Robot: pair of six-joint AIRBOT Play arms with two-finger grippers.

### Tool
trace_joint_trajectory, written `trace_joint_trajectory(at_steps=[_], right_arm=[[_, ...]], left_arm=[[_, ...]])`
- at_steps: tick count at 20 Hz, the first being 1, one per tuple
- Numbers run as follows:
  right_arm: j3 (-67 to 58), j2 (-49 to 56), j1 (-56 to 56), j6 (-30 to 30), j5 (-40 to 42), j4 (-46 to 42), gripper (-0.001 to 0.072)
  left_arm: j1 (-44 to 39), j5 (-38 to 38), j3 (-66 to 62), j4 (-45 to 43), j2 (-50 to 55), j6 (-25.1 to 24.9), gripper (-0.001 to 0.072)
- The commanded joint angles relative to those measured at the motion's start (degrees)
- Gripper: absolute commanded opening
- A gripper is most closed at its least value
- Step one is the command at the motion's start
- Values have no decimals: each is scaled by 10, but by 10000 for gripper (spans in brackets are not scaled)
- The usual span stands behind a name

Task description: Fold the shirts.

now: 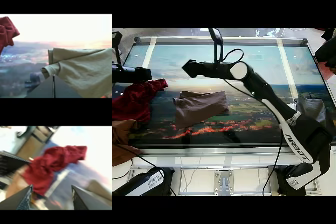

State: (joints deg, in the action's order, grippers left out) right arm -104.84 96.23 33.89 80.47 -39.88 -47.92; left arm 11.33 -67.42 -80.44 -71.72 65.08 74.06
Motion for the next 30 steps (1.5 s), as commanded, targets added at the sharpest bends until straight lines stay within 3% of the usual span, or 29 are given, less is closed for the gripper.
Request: trace_joint_trajectory(at_steps=[1,3,5,8,12,15,28,30], right_arm=[[-22,4,-103,76,-212,-186,541],[3,17,-172,125,-324,-250,542],[67,34,-231,131,-346,-207,542],[151,75,-272,76,-306,-32,543],[156,147,-260,-10,-261,159,545],[154,177,-234,-12,-207,184,545],[154,209,-161,-23,-211,217,543],[154,212,-144,-45,-211,237,531]], left_arm=[[11,-4,0,-3,-14,0,10],[11,-4,0,-2,-14,0,9],[11,-4,0,-3,-14,0,9],[11,-5,0,0,-14,0,10],[11,-7,0,0,-14,0,10],[11,-11,0,2,-14,0,9],[11,-10,5,2,6,0,10],[11,-11,15,2,6,0,10]])
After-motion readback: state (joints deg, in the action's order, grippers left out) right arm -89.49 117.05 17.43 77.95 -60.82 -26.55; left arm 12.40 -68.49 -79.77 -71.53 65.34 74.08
